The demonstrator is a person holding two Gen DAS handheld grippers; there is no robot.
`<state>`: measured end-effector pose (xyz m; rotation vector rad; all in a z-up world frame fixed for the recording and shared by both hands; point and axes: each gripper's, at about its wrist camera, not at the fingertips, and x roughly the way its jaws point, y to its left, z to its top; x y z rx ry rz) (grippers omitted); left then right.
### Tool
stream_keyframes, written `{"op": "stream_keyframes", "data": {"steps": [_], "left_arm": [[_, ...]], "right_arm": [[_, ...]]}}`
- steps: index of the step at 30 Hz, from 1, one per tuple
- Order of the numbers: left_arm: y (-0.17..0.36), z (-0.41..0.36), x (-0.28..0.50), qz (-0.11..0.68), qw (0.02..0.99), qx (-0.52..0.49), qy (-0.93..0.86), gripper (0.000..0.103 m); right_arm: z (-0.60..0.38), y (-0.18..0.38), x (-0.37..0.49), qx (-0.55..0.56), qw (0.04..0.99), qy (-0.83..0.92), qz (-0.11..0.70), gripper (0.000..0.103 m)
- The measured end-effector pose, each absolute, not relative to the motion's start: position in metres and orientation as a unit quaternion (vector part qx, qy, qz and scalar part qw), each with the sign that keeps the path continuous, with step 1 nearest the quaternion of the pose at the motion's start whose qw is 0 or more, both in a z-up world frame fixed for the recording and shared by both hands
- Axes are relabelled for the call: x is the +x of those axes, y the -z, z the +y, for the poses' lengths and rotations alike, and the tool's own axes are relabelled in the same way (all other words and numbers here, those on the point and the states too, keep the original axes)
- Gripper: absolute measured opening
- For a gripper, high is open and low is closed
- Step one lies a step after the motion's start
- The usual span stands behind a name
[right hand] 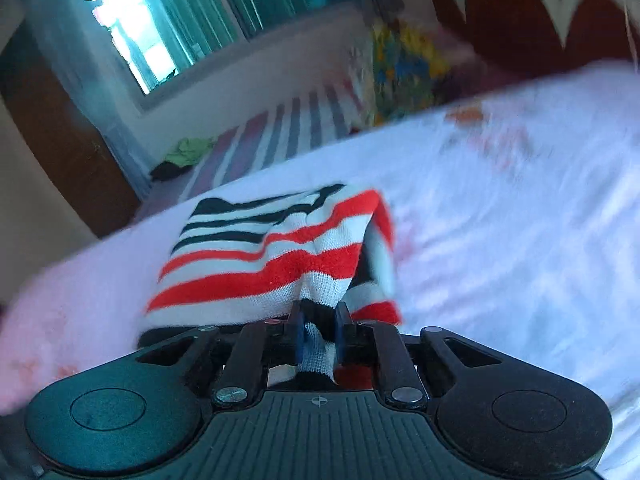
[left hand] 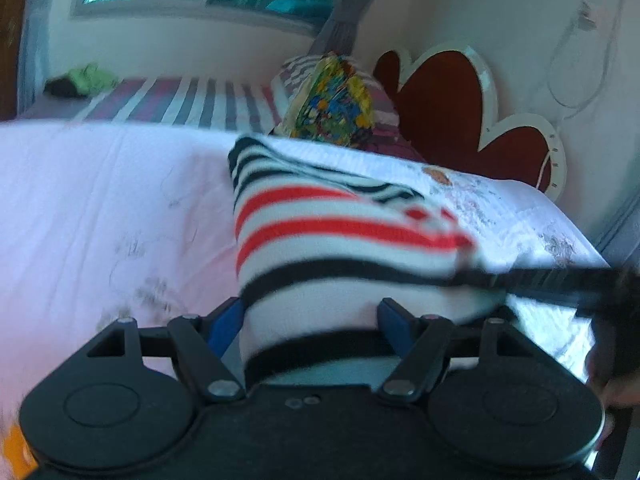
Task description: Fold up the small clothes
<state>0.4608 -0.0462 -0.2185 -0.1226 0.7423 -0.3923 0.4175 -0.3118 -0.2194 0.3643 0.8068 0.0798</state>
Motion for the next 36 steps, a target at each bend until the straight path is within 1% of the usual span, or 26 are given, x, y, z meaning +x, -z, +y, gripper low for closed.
{"op": "stream_keyframes", "data": {"steps": [1, 4, 6, 7, 11, 15, 16, 17, 20, 23, 24, 27, 28, 30, 31, 32, 34, 36], "left_arm": [[0.222, -0.049, 0.465, 0.370, 0.908, -0.051, 0.188, 0.075], [0.226, -0.044, 0.469, 0.387, 0.900, -0.081, 0.186, 0.076], [0.221, -0.043, 0.467, 0.383, 0.901, -0.075, 0.188, 0.072], [0.217, -0.042, 0.466, 0.380, 0.902, -0.075, 0.189, 0.071], [0.207, -0.042, 0.471, 0.379, 0.903, -0.078, 0.188, 0.071], [0.207, -0.050, 0.478, 0.383, 0.905, -0.058, 0.177, 0.073], [0.212, -0.051, 0.480, 0.390, 0.901, -0.060, 0.181, 0.073], [0.217, -0.051, 0.482, 0.396, 0.897, -0.064, 0.182, 0.076], [0.224, -0.047, 0.484, 0.401, 0.894, -0.075, 0.187, 0.077], [0.214, -0.043, 0.487, 0.409, 0.889, -0.082, 0.187, 0.074], [0.209, -0.041, 0.488, 0.405, 0.890, -0.088, 0.189, 0.071], [0.195, -0.039, 0.499, 0.383, 0.900, -0.088, 0.188, 0.070], [0.192, -0.039, 0.505, 0.381, 0.901, -0.089, 0.187, 0.070], [0.193, -0.040, 0.517, 0.380, 0.903, -0.091, 0.178, 0.070], [0.194, -0.040, 0.523, 0.381, 0.903, -0.092, 0.173, 0.070], [0.197, -0.040, 0.529, 0.385, 0.903, -0.094, 0.168, 0.070], [0.202, -0.040, 0.537, 0.389, 0.902, -0.097, 0.161, 0.070], [0.208, -0.038, 0.544, 0.391, 0.902, -0.097, 0.154, 0.070]], "right_arm": [[-0.313, 0.227, 0.416, 0.177, 0.902, -0.037, 0.391, 0.013], [-0.320, 0.226, 0.415, 0.201, 0.898, -0.034, 0.390, 0.014], [-0.321, 0.219, 0.411, 0.205, 0.896, -0.042, 0.391, 0.014], [-0.322, 0.214, 0.408, 0.207, 0.897, -0.045, 0.388, 0.014], [-0.315, 0.202, 0.398, 0.175, 0.903, -0.051, 0.389, 0.014], [-0.312, 0.211, 0.387, 0.157, 0.902, -0.038, 0.401, 0.015], [-0.311, 0.217, 0.385, 0.156, 0.899, -0.037, 0.407, 0.015], [-0.310, 0.223, 0.382, 0.148, 0.898, -0.033, 0.413, 0.014], [-0.314, 0.232, 0.374, 0.149, 0.899, -0.028, 0.411, 0.014], [-0.319, 0.223, 0.378, 0.158, 0.891, -0.031, 0.424, 0.015], [-0.322, 0.215, 0.380, 0.166, 0.893, -0.034, 0.417, 0.015], [-0.332, 0.196, 0.393, 0.204, 0.897, -0.036, 0.390, 0.015], [-0.334, 0.193, 0.402, 0.213, 0.896, -0.033, 0.387, 0.018], [-0.336, 0.193, 0.421, 0.222, 0.894, -0.030, 0.388, 0.048], [-0.335, 0.193, 0.428, 0.222, 0.895, -0.030, 0.387, 0.077], [-0.333, 0.194, 0.434, 0.217, 0.897, -0.026, 0.384, 0.083], [-0.328, 0.198, 0.448, 0.205, 0.900, -0.025, 0.384, 0.083], [-0.330, 0.206, 0.459, 0.222, 0.895, -0.025, 0.386, 0.083]]}}
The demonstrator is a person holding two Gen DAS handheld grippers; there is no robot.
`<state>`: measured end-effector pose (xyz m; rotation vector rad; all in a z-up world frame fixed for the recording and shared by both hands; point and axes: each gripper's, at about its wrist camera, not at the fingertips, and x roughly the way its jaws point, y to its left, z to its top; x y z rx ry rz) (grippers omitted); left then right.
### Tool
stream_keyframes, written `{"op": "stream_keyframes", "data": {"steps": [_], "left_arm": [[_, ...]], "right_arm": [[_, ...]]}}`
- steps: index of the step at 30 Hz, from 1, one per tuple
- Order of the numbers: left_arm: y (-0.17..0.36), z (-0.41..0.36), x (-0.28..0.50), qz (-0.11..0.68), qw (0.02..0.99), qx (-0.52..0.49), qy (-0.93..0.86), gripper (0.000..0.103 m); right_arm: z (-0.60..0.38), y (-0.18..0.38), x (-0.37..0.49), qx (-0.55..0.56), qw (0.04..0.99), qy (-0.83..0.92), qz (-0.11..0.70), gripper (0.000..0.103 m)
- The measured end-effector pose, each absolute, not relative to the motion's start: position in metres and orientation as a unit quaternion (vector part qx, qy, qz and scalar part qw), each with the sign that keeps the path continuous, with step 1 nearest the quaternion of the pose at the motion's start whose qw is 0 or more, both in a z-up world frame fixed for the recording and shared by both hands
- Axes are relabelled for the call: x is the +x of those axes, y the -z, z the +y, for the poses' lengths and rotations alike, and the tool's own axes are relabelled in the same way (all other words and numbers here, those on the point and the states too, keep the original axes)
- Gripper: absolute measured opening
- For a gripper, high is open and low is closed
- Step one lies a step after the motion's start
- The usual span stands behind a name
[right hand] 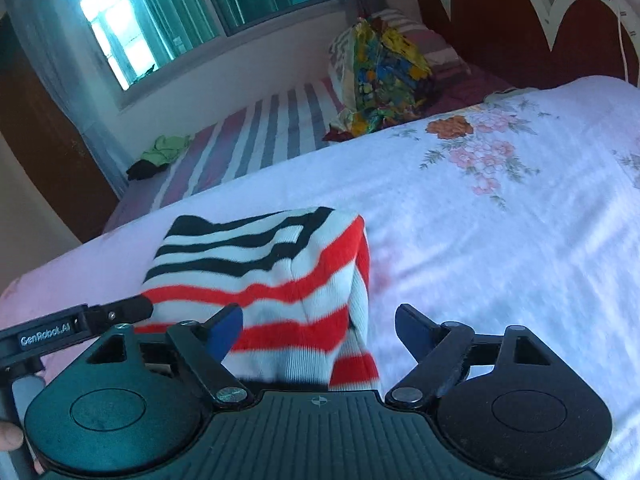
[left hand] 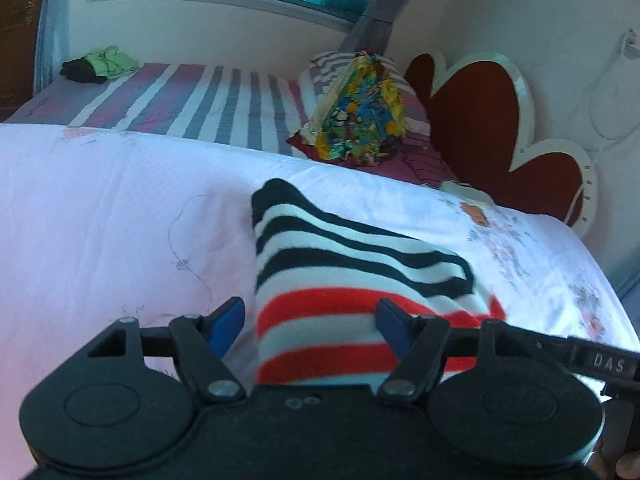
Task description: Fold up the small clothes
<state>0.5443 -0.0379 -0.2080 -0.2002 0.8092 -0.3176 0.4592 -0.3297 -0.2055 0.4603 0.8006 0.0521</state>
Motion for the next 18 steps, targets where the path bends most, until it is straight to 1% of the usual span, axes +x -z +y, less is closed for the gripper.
{"op": "stream_keyframes", "data": {"steps": [1, 2, 3, 4, 6, 8, 10, 11, 12, 13, 15, 16, 18], "left_arm": [[0.210, -0.040, 0.549, 0.393, 0.902, -0.096, 0.151, 0.070], [0.212, -0.041, 0.554, 0.394, 0.902, -0.092, 0.149, 0.070], [0.214, -0.041, 0.556, 0.396, 0.902, -0.090, 0.147, 0.071], [0.217, -0.042, 0.561, 0.398, 0.901, -0.088, 0.147, 0.071], [0.222, -0.045, 0.564, 0.399, 0.903, -0.079, 0.141, 0.071], [0.228, -0.047, 0.568, 0.402, 0.902, -0.076, 0.140, 0.070], [0.229, -0.048, 0.568, 0.401, 0.902, -0.078, 0.140, 0.070], [0.230, -0.049, 0.568, 0.400, 0.902, -0.077, 0.142, 0.070], [0.230, -0.050, 0.567, 0.398, 0.903, -0.073, 0.143, 0.071], [0.231, -0.052, 0.566, 0.395, 0.905, -0.066, 0.143, 0.072], [0.237, -0.054, 0.562, 0.393, 0.907, -0.060, 0.143, 0.074], [0.239, -0.055, 0.560, 0.392, 0.907, -0.061, 0.143, 0.074], [0.237, -0.055, 0.559, 0.386, 0.910, -0.053, 0.141, 0.075]], "right_arm": [[-0.332, 0.211, 0.467, 0.234, 0.890, -0.021, 0.390, 0.082], [-0.333, 0.216, 0.474, 0.241, 0.888, -0.018, 0.391, 0.069], [-0.333, 0.220, 0.476, 0.242, 0.887, -0.020, 0.393, 0.054], [-0.331, 0.223, 0.482, 0.244, 0.885, -0.026, 0.396, 0.026], [-0.324, 0.221, 0.487, 0.225, 0.895, -0.025, 0.385, 0.024], [-0.314, 0.215, 0.489, 0.169, 0.911, -0.026, 0.375, 0.020], [-0.312, 0.210, 0.494, 0.119, 0.922, -0.021, 0.367, 0.020], [-0.313, 0.210, 0.496, 0.104, 0.925, -0.018, 0.365, 0.020], [-0.315, 0.210, 0.497, 0.095, 0.927, -0.010, 0.362, 0.017], [-0.320, 0.213, 0.497, 0.090, 0.930, 0.006, 0.357, 0.012], [-0.330, 0.242, 0.497, 0.136, 0.910, 0.014, 0.391, 0.012], [-0.332, 0.246, 0.489, 0.144, 0.916, 0.016, 0.374, 0.012], [-0.328, 0.240, 0.480, 0.131, 0.921, 0.019, 0.367, 0.013]]}}
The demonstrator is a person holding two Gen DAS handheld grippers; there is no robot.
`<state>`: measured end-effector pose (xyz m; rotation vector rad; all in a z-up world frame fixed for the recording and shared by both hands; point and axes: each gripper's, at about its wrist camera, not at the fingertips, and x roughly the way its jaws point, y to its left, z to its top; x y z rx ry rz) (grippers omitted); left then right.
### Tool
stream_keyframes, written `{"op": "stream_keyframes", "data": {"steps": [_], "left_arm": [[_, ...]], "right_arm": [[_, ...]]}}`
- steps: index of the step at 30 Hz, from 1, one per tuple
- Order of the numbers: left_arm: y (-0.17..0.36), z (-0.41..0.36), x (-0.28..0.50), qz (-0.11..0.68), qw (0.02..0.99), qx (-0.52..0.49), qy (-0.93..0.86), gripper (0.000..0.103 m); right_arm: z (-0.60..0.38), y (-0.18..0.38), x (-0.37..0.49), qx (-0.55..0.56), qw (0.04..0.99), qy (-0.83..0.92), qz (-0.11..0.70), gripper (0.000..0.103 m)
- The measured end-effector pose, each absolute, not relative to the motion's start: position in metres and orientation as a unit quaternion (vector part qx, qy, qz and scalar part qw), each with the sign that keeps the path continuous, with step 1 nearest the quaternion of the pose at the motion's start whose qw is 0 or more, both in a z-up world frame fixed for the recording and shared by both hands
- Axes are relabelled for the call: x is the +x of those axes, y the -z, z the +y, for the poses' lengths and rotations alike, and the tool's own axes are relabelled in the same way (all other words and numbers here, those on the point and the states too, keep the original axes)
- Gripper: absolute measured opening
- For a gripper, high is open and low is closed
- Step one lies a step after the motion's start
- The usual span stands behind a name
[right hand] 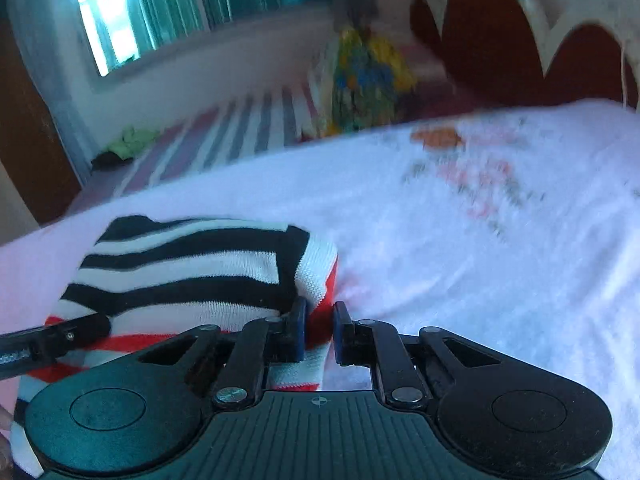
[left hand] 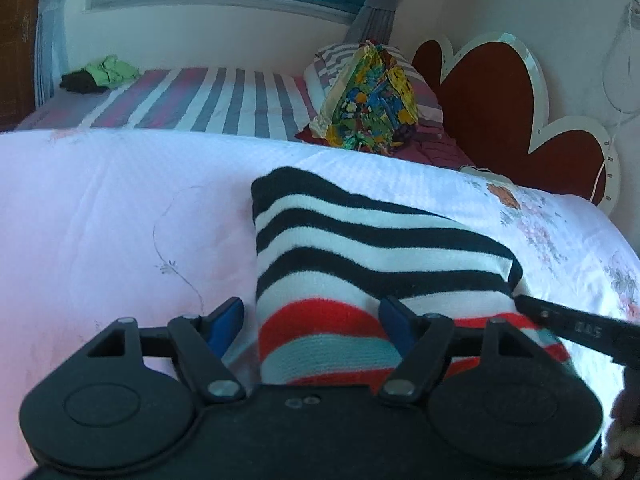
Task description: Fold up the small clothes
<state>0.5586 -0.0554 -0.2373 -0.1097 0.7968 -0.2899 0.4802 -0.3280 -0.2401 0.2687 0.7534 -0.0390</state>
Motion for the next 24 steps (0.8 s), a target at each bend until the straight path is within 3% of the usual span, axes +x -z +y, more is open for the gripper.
{"op": "stream_keyframes", "data": {"steps": [6, 10, 24], "left_arm": [[0.230, -0.053, 0.554, 0.386, 0.910, -0.058, 0.140, 0.073], [0.222, -0.046, 0.539, 0.378, 0.912, -0.049, 0.149, 0.073], [0.224, -0.032, 0.512, 0.372, 0.912, -0.053, 0.162, 0.073]], "right_arm": [[-0.338, 0.205, 0.450, 0.187, 0.916, -0.020, 0.354, 0.016], [-0.330, 0.199, 0.437, 0.186, 0.909, -0.039, 0.371, 0.037], [-0.325, 0.220, 0.423, 0.250, 0.881, -0.052, 0.398, 0.036]]}}
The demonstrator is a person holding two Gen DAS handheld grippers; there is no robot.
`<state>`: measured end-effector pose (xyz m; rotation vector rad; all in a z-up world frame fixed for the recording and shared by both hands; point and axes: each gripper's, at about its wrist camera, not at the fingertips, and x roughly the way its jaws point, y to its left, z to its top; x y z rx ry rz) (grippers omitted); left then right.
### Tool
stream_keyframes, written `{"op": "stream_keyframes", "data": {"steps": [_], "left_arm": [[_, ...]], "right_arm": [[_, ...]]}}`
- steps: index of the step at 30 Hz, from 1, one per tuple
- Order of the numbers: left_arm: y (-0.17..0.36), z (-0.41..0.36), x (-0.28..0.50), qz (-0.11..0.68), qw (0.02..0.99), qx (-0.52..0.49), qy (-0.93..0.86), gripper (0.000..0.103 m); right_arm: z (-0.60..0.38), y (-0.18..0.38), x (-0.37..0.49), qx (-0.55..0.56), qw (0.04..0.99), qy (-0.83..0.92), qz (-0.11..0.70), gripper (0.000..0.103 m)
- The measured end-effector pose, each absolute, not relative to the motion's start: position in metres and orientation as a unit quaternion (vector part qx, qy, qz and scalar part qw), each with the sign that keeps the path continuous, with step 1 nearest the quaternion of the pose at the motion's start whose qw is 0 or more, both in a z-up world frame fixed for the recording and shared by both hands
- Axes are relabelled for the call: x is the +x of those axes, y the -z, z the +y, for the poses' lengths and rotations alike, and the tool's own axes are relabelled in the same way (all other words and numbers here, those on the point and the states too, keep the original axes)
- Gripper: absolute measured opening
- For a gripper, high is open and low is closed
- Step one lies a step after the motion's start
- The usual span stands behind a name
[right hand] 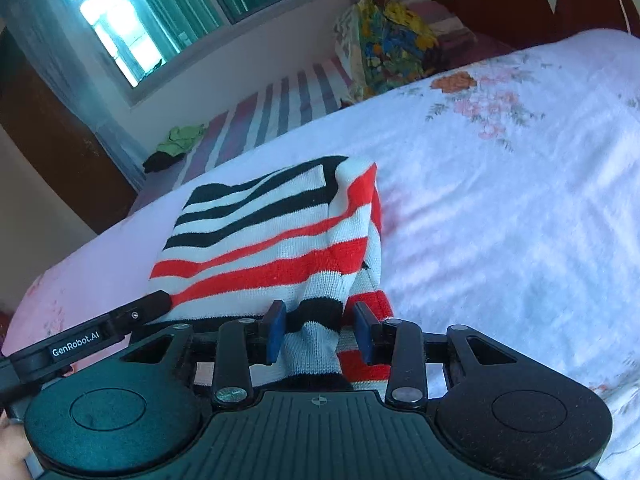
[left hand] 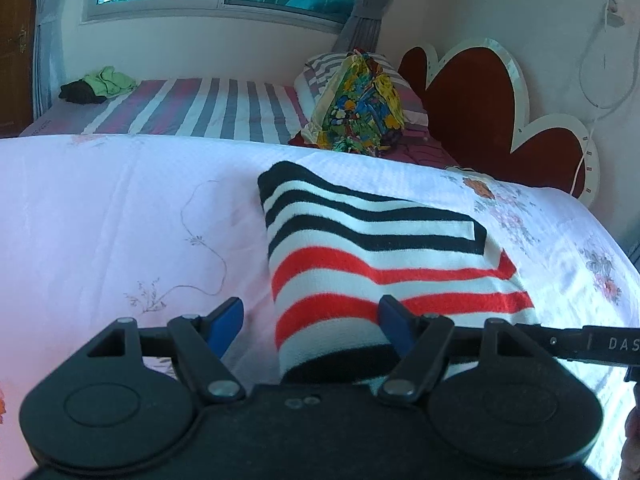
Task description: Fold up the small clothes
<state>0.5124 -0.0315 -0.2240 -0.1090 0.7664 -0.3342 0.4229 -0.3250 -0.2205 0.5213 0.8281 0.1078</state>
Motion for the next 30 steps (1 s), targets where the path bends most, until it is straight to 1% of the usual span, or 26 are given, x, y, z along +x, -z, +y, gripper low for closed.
{"op": "stream_keyframes", "data": {"steps": [1, 2, 5, 8, 10, 11, 13, 14, 15, 16, 18, 21, 24, 26, 30], "left_arm": [[0.225, -0.032, 0.512, 0.371, 0.913, -0.051, 0.163, 0.073], [0.226, -0.033, 0.512, 0.370, 0.913, -0.051, 0.163, 0.073], [0.225, -0.034, 0.511, 0.369, 0.913, -0.050, 0.164, 0.072], [0.218, -0.035, 0.506, 0.366, 0.911, -0.048, 0.182, 0.071], [0.219, -0.038, 0.501, 0.367, 0.910, -0.043, 0.191, 0.072], [0.222, -0.039, 0.499, 0.368, 0.909, -0.040, 0.193, 0.073], [0.229, -0.038, 0.497, 0.361, 0.913, -0.037, 0.188, 0.076], [0.233, -0.037, 0.498, 0.362, 0.913, -0.038, 0.185, 0.079], [0.234, -0.035, 0.500, 0.367, 0.911, -0.046, 0.183, 0.079], [0.232, -0.034, 0.501, 0.373, 0.908, -0.054, 0.183, 0.079], [0.224, -0.032, 0.498, 0.371, 0.909, -0.046, 0.186, 0.073], [0.215, -0.025, 0.487, 0.366, 0.909, -0.034, 0.196, 0.073], [0.211, -0.014, 0.474, 0.376, 0.904, -0.037, 0.199, 0.075], [0.212, -0.009, 0.464, 0.393, 0.895, -0.032, 0.209, 0.075], [0.223, -0.006, 0.449, 0.405, 0.888, -0.016, 0.220, 0.075]], "right_arm": [[-0.324, 0.221, 0.422, 0.249, 0.882, -0.051, 0.397, 0.024], [-0.323, 0.221, 0.422, 0.249, 0.881, -0.058, 0.399, 0.014], [-0.314, 0.211, 0.416, 0.207, 0.898, -0.052, 0.384, 0.011], [-0.314, 0.201, 0.408, 0.176, 0.916, -0.043, 0.359, 0.010], [-0.314, 0.218, 0.413, 0.153, 0.911, -0.032, 0.382, 0.010], [-0.313, 0.226, 0.413, 0.146, 0.912, -0.028, 0.382, 0.010], [-0.317, 0.230, 0.416, 0.171, 0.909, -0.027, 0.379, 0.010], [-0.319, 0.230, 0.416, 0.179, 0.906, -0.028, 0.381, 0.010], [-0.320, 0.227, 0.416, 0.181, 0.904, -0.033, 0.386, 0.010], [-0.320, 0.220, 0.413, 0.181, 0.904, -0.037, 0.385, 0.011], [-0.321, 0.203, 0.402, 0.183, 0.908, -0.048, 0.375, 0.011], [-0.317, 0.189, 0.383, 0.162, 0.913, -0.055, 0.370, 0.012], [-0.329, 0.195, 0.364, 0.194, 0.904, -0.042, 0.379, 0.012], [-0.338, 0.206, 0.352, 0.233, 0.889, -0.030, 0.393, 0.017], [-0.337, 0.219, 0.335, 0.274, 0.872, -0.023, 0.406, 0.017]]}}
